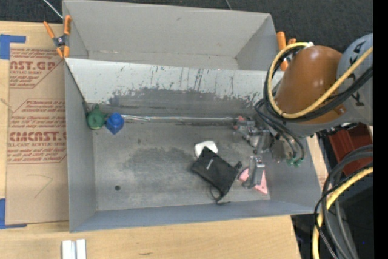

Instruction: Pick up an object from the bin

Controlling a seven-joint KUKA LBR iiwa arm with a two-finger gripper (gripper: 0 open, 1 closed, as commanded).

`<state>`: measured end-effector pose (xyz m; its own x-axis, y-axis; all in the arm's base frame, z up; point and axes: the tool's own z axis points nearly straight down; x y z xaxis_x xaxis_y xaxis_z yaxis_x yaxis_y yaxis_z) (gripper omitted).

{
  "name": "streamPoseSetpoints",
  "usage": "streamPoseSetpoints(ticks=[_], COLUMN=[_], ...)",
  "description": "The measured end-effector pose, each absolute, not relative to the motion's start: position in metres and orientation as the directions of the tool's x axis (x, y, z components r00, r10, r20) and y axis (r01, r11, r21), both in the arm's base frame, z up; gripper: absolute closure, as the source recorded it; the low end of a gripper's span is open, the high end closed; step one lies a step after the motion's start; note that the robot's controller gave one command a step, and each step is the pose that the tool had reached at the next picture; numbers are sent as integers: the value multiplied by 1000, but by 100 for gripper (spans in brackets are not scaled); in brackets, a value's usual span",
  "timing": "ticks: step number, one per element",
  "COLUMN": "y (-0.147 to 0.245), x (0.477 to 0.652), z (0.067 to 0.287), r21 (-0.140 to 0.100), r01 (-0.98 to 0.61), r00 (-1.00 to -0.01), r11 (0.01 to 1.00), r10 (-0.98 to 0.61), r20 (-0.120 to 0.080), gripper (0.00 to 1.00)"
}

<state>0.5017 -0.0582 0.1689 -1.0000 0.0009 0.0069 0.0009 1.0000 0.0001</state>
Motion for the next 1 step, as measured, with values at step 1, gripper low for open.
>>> streamPoseSetpoints(ticks=[1], y=[-58], x=[503], z=[173], r21=[-1], r01=[0], r00=[-1000], r11=[1000], r10=[0], r20=[-1], gripper=[0])
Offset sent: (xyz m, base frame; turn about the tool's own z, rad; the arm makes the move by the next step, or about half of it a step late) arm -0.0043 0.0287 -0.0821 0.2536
